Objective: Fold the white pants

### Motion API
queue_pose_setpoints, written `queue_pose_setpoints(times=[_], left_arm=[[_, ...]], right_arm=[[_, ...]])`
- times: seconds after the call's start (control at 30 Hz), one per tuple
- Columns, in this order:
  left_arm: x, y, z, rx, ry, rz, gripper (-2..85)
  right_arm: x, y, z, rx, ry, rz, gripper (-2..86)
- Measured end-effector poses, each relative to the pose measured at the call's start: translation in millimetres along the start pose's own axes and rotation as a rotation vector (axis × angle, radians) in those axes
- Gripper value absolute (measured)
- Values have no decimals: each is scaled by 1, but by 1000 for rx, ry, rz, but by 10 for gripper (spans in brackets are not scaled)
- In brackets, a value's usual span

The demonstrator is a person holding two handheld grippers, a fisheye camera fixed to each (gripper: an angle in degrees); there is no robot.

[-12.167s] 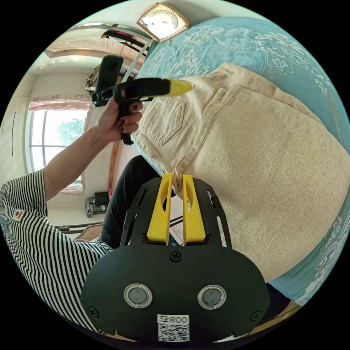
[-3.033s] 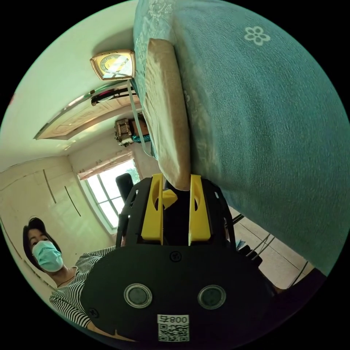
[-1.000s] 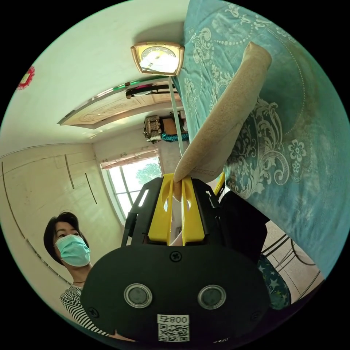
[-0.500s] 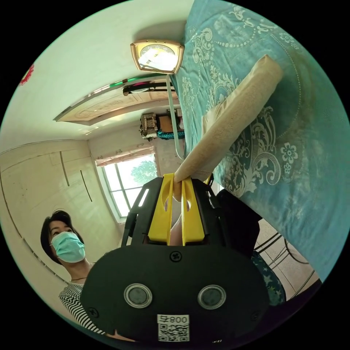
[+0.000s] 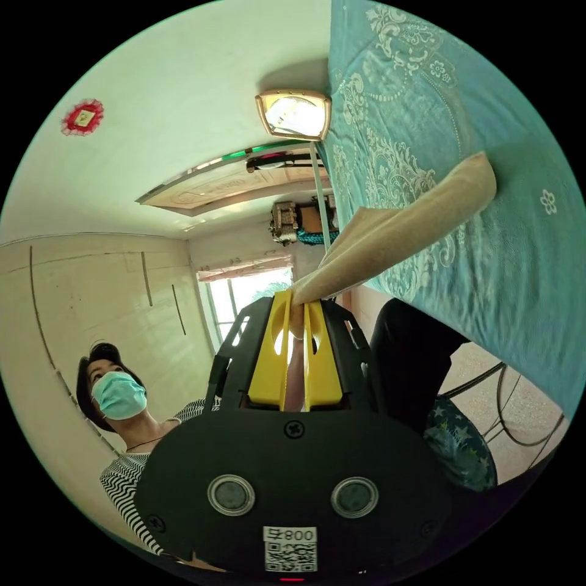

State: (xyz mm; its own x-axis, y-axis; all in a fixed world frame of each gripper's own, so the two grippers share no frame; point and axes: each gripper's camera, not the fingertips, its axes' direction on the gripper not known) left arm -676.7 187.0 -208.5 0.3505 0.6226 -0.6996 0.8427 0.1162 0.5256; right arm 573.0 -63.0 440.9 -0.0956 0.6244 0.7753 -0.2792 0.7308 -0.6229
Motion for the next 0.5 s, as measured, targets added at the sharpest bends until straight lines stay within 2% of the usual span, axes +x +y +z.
queue_pose_setpoints(times=[0.2,0.5], left_arm=[[98,21,119,-180,-13,89,70],[280,75,429,-564,94,267,70]], right_arm=[[-9,61,-84,134,-92,-63,3],[-64,139,-272,479,-85,-266,2]])
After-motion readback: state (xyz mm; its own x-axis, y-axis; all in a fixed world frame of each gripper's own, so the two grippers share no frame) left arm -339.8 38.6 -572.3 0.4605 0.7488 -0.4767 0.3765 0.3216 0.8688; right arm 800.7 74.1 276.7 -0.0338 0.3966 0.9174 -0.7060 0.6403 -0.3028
